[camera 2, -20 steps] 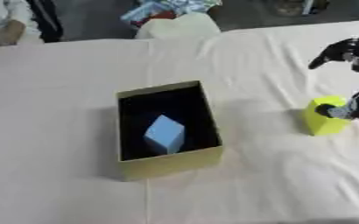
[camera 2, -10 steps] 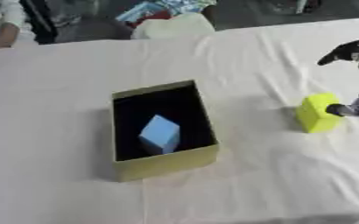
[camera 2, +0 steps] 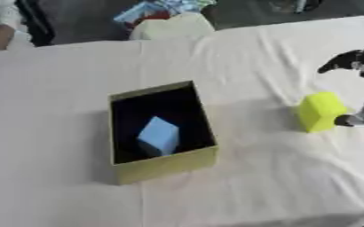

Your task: Pick up objects on the table and place them in the box.

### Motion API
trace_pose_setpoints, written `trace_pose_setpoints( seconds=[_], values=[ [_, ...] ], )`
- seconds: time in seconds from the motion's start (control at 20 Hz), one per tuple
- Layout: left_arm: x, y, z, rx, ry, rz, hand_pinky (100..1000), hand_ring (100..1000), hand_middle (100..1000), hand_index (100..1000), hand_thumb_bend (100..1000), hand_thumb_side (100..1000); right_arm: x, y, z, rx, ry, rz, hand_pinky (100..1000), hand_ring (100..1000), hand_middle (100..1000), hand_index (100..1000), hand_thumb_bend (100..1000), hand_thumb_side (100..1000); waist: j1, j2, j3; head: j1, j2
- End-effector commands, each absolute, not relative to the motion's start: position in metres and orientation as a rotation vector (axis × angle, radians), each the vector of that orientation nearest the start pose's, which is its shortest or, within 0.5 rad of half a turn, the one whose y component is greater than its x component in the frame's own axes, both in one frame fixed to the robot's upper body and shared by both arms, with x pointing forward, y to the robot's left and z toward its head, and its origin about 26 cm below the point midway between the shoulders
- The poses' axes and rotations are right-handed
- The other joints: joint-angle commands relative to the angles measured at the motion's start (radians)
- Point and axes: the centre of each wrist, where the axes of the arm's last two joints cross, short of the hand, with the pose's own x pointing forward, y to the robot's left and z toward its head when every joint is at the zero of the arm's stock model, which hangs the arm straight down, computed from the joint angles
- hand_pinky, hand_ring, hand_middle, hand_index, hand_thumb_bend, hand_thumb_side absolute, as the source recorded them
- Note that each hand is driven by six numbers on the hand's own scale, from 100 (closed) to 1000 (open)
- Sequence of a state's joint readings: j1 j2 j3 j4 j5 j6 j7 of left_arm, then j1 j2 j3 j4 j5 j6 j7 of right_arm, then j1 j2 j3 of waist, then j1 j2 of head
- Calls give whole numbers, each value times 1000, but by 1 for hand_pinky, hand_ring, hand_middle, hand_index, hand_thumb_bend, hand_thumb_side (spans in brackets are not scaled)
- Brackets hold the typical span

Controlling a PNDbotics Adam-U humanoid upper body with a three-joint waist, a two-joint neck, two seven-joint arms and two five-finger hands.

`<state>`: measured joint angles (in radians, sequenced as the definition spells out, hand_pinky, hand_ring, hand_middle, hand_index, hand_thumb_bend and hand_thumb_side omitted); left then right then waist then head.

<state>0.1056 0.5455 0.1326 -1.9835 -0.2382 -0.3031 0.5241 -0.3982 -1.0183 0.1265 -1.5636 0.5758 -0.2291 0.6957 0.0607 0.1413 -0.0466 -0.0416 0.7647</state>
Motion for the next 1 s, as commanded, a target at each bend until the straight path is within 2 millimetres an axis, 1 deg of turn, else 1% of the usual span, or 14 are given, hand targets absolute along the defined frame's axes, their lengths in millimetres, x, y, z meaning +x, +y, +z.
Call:
trace_pose_setpoints(
  seconds=[0.05, 0.35, 0.55, 1.0],
  values=[
    [241, 360, 141, 926, -2314, -210, 698, 655, 712, 888, 288, 963, 341, -415, 251, -901, -971, 1814, 900, 965, 917, 968, 547, 296, 0, -8, 1, -7, 5],
    [241, 359, 141, 914, -2314, -206, 697, 651, 708, 887, 285, 966, 356, -422, 241, -918, -929, 1793, 896, 961, 916, 964, 548, 305, 6, -6, 6, -13, 5],
    [242, 358, 140, 909, -2315, -203, 696, 649, 706, 887, 284, 966, 365, -424, 233, -901, -919, 1798, 894, 957, 911, 960, 538, 318, 10, -4, 10, -13, 5],
    [242, 358, 140, 903, -2316, -199, 694, 646, 702, 887, 281, 968, 373, -424, 218, -856, -886, 1836, 892, 957, 907, 952, 539, 325, 12, 0, 13, -11, 5]
  ],
)
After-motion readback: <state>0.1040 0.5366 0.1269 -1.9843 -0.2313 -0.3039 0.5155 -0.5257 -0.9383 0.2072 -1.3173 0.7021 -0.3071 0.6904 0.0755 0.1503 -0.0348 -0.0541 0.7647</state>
